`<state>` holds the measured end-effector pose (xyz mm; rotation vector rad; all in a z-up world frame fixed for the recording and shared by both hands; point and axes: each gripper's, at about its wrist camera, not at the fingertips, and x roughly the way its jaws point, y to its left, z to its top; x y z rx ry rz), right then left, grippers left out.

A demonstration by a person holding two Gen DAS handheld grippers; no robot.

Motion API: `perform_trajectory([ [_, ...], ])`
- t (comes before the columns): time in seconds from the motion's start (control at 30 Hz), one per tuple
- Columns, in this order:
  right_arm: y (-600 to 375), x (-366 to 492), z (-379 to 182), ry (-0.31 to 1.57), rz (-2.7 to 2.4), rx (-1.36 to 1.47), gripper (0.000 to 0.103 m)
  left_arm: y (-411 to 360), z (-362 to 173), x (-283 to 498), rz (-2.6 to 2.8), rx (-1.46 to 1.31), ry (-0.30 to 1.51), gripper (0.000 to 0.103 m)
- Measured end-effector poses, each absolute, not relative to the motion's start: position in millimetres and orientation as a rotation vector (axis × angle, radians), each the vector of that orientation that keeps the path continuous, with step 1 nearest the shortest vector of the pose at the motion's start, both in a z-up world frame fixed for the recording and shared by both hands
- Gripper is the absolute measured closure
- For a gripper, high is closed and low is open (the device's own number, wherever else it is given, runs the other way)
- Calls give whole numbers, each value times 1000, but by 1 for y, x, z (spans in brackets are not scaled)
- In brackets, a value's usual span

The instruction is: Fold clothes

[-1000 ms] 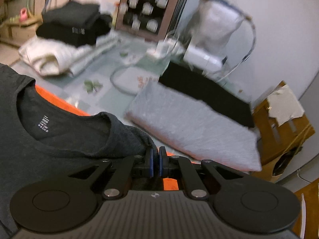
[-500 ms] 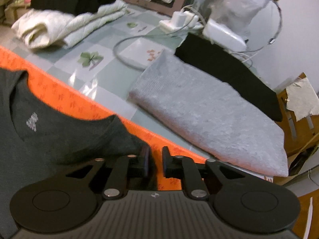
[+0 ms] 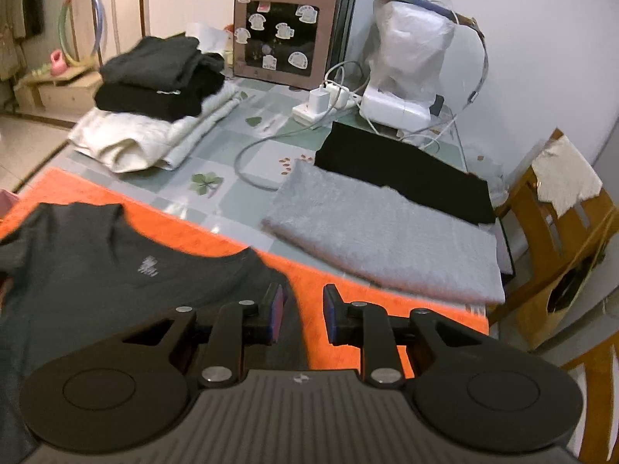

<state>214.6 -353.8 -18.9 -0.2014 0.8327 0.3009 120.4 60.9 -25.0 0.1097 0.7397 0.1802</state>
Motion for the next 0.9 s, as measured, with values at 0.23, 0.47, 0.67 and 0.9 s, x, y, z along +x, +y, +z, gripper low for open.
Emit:
perform_trajectory([
  [0.23, -366, 145, -1, 828, 348, -196, 74, 44, -5, 52, 153, 128, 719, 84],
  [0.47, -381, 64, -7, 848, 394, -177, 73, 22, -1, -20, 75, 176, 704, 78],
  [0.67, -395, -5, -22, 872, 405, -159, 68, 4, -14, -78, -10, 212, 736, 77],
  [0.9, -413, -82, -43, 894, 394, -121, 68, -16, -32, -141, -97, 244, 783, 75],
])
